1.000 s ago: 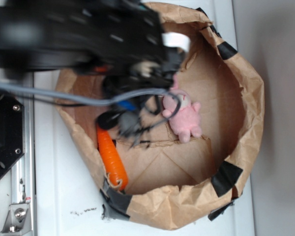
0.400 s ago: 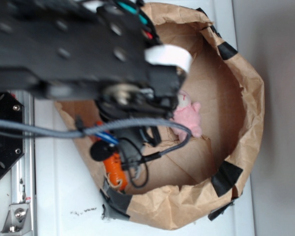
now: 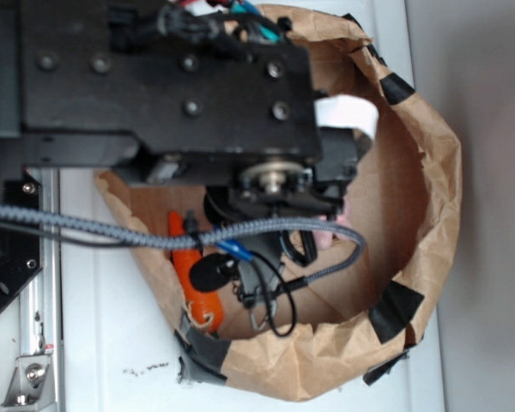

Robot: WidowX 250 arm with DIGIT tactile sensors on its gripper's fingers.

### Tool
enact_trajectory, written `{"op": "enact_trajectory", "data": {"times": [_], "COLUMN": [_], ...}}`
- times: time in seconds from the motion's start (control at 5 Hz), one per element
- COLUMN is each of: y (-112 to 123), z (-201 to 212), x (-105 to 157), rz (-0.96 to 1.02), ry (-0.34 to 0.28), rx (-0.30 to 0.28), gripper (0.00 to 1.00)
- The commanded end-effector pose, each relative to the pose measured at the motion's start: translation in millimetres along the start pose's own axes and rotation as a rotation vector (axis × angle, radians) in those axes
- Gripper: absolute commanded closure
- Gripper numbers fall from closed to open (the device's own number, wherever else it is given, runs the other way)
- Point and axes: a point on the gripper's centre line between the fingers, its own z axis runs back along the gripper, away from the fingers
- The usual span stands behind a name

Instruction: Grab the silver keys.

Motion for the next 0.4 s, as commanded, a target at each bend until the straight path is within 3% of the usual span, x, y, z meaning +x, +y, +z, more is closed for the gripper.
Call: {"op": "enact_trajectory", "data": {"times": [0.0, 0.2], "y": [11.5, 10.4], "z": [19.5, 17.3], "x": [5.0, 6.0], "rz": [0.028, 0.043], "ry": [-0.033, -0.033], "rx": [-0.068, -0.066], "gripper": [1.00, 1.00]}}
